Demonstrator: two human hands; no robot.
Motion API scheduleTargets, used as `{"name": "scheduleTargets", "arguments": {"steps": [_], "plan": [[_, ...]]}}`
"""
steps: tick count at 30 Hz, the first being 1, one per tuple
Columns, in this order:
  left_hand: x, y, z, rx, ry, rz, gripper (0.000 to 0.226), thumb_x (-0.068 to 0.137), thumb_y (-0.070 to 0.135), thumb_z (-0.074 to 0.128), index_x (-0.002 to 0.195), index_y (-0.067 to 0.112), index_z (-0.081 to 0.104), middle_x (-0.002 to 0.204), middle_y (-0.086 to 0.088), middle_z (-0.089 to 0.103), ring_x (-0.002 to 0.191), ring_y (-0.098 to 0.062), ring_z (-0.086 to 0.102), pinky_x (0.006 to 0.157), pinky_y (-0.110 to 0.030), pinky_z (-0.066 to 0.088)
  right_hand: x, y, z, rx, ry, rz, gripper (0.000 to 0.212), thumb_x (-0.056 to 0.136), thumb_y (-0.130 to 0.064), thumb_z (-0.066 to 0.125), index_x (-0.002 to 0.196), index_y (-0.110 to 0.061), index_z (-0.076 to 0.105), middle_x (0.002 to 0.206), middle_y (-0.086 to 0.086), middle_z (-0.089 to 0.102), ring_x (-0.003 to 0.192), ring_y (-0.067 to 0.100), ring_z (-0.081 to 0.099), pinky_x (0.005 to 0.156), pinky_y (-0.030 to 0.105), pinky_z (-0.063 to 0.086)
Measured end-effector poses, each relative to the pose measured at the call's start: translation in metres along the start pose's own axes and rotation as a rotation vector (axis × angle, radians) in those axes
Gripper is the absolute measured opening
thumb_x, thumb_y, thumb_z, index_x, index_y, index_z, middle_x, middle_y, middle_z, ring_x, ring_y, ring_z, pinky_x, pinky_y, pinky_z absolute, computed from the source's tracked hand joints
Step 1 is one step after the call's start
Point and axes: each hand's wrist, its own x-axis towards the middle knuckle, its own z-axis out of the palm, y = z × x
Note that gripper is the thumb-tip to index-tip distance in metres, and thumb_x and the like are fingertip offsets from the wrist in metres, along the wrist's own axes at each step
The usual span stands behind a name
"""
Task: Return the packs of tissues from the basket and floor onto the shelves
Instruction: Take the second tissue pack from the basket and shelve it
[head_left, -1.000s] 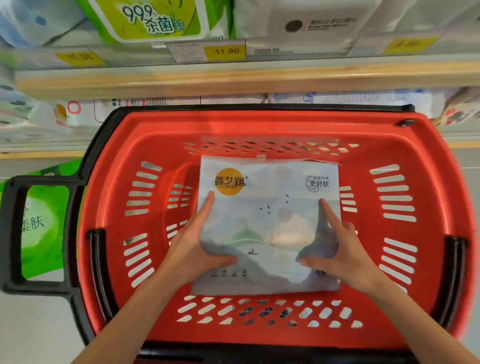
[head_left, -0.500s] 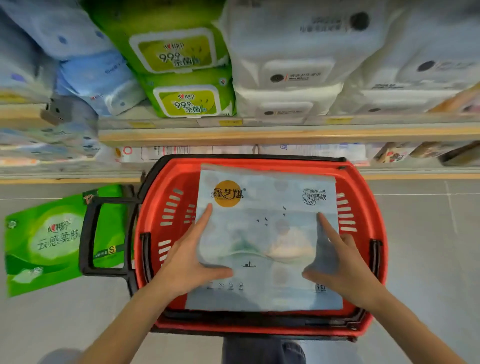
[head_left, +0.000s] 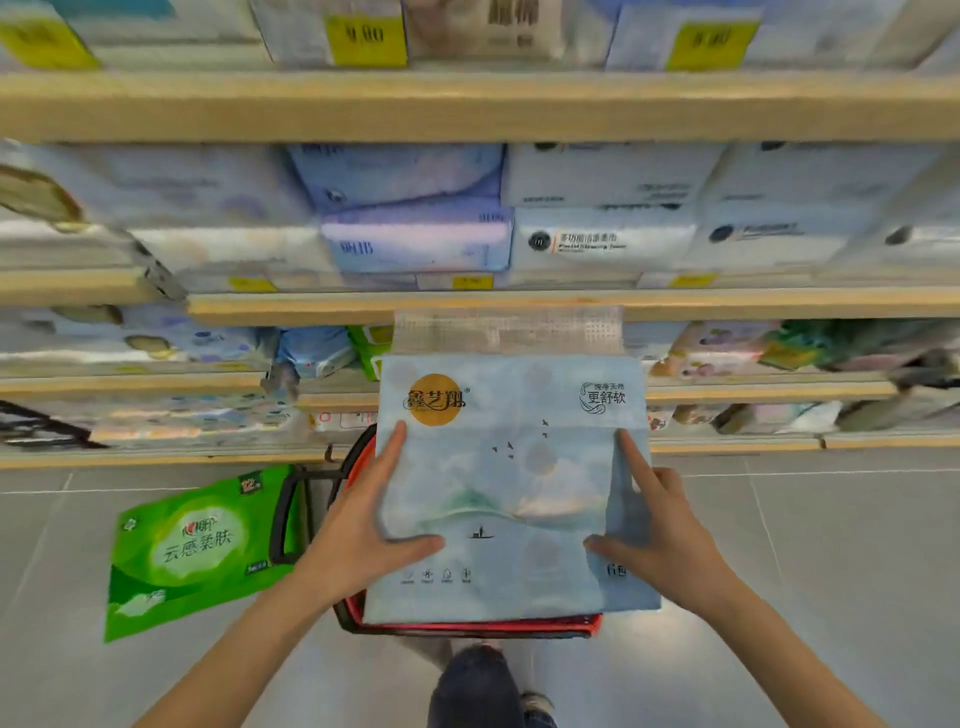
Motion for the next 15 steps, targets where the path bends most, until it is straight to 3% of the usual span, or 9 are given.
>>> {"name": "scheduleTargets", "arguments": {"steps": [5,9,11,15], "plan": [[-0.043,0.075,-0.027,-0.013,0.052,0.104,0.113,0.050,0.072,0.071,0.139,0.058,0.003,0.148,0.022,0.030,0.134,-0.003,0.035,0.106,-0.038,0.040,-0.056,-0.047,-0.059,-0.013,0.111,-0.079,0.109,0.069,-0.031,0.077,0.131,-0.054,-0.010,0.111,0.000,0.035,0.100,0.020,0.044,0.081,0.043,0.048],[-0.067,0.127,-0.050,-0.024,0.076,0.224,0.111,0.051,0.072,0.071,0.136,0.062,0.001,0.144,0.043,0.014,0.135,0.013,0.018,0.112,-0.035,0.031,-0.089,-0.084,-0.103,-0.054,0.196,-0.170,0.111,0.069,-0.033,0.076,0.130,-0.053,-0.014,0.117,0.001,0.033,0.103,0.021,0.042,0.080,0.039,0.048],[-0.076,0.155,-0.065,-0.015,0.099,0.299,0.108,0.055,0.068,0.072,0.137,0.061,0.002,0.144,0.045,0.008,0.136,0.015,0.012,0.113,-0.035,0.028,-0.103,-0.104,-0.125,-0.067,0.258,-0.227,0.111,0.069,-0.036,0.076,0.129,-0.055,-0.016,0.118,0.000,0.033,0.103,0.021,0.043,0.080,0.039,0.047],[-0.088,0.212,-0.099,0.004,0.199,0.411,0.109,0.053,0.062,0.077,0.136,0.063,0.006,0.141,0.047,0.015,0.132,0.012,0.027,0.107,-0.033,0.038,-0.123,-0.147,-0.169,-0.094,0.376,-0.319,0.111,0.069,-0.038,0.074,0.128,-0.055,-0.018,0.116,-0.003,0.033,0.096,0.016,0.045,0.069,0.026,0.045]]}}
